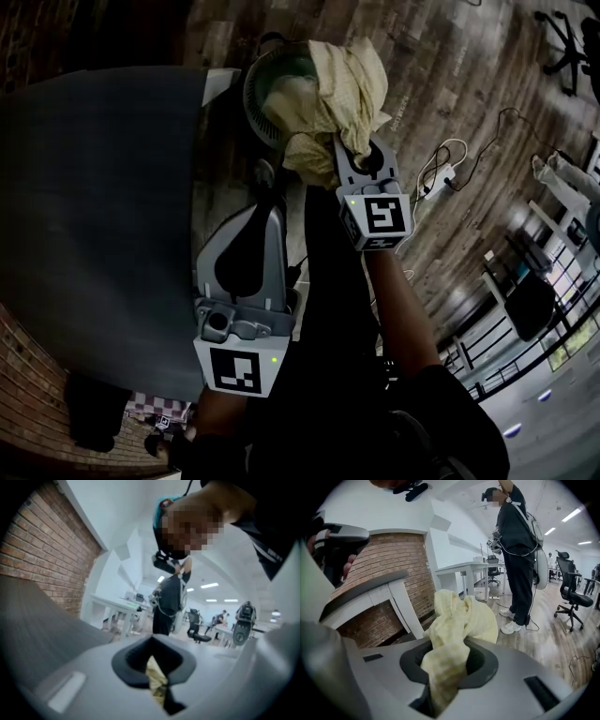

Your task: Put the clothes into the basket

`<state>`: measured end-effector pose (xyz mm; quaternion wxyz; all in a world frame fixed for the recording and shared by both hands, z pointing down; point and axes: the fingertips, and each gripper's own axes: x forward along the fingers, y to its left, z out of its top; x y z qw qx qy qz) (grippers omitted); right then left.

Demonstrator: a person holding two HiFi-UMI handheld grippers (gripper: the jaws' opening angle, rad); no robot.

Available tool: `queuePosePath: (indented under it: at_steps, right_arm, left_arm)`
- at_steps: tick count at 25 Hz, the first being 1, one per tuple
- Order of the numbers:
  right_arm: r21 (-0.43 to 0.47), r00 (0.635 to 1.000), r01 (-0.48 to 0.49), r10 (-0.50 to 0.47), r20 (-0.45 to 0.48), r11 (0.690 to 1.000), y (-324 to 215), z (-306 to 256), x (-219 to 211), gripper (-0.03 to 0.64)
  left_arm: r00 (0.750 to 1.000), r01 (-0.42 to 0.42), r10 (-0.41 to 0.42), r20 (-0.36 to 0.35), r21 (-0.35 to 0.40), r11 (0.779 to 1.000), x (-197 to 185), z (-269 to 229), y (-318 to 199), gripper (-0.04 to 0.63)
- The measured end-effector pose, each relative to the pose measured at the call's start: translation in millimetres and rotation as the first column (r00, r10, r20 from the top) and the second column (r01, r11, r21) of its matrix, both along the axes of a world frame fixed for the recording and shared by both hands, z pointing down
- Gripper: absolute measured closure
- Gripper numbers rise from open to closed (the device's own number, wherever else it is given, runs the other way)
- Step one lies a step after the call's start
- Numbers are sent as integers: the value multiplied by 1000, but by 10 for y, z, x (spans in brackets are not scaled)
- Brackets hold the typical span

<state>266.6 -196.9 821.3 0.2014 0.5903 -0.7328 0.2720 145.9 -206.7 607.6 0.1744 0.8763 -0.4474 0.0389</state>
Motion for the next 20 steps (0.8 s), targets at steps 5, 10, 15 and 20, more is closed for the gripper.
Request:
queuePosePath:
  at_steps: [5, 10, 15, 20]
  right_arm:
    - [-55, 999, 38, -39, -19, 998, -1, 465, -68, 528]
    - [-94, 999, 27, -29, -22, 995, 4, 825, -81, 528]
    - [-118, 999, 31, -33, -16, 993, -5, 1190, -145, 528]
    - [-151, 999, 39, -43, -20, 988, -49, 1634, -186, 528]
  left_arm:
    - [1000, -4, 4, 12, -13, 1000, 85, 150, 12, 592]
    - [1000, 12, -12, 21, -28, 1000, 48, 287, 11, 592]
    - [999, 36, -35, 25, -38, 999, -1, 421, -23, 592]
    - [999, 39, -38, 23, -49, 998, 0, 579, -93, 592]
